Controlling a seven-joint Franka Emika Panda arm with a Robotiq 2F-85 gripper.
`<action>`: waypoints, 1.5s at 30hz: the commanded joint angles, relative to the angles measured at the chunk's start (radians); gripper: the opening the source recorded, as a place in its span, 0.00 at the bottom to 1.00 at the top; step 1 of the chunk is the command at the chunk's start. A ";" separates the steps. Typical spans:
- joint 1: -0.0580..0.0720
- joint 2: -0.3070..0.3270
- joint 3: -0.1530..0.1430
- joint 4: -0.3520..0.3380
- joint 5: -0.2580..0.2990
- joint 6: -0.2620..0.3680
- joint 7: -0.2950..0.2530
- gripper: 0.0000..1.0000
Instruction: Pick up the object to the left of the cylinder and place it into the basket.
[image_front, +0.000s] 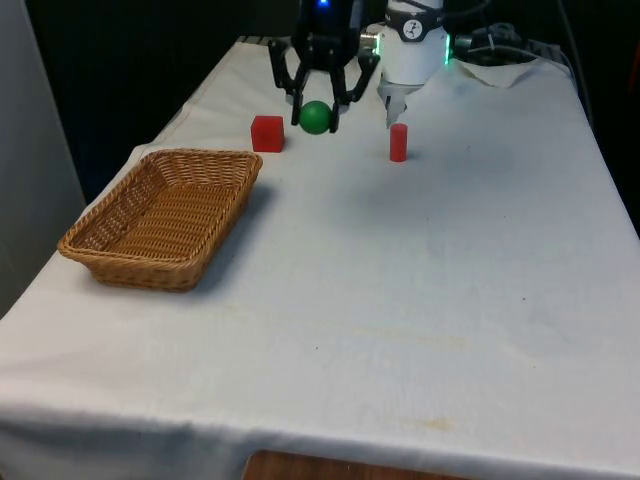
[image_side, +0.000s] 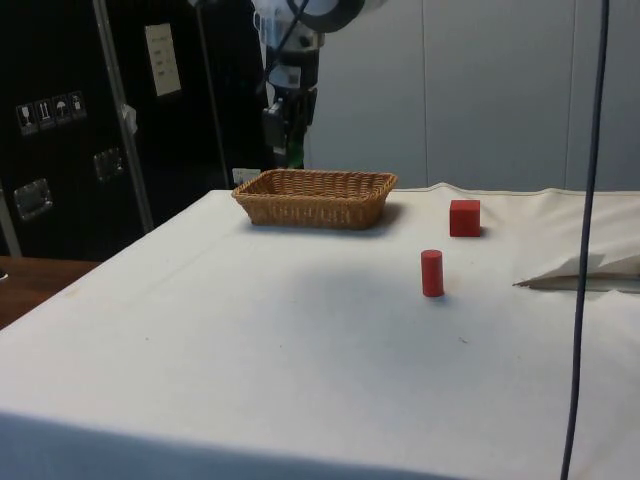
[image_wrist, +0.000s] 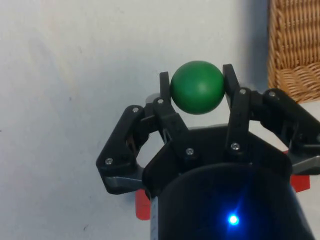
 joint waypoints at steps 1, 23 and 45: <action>-0.010 0.003 0.004 0.006 0.020 -0.004 -0.022 0.00; -0.040 0.154 -0.079 0.108 0.210 -0.005 -0.234 0.00; -0.087 0.349 -0.153 0.246 0.468 -0.034 -0.475 0.00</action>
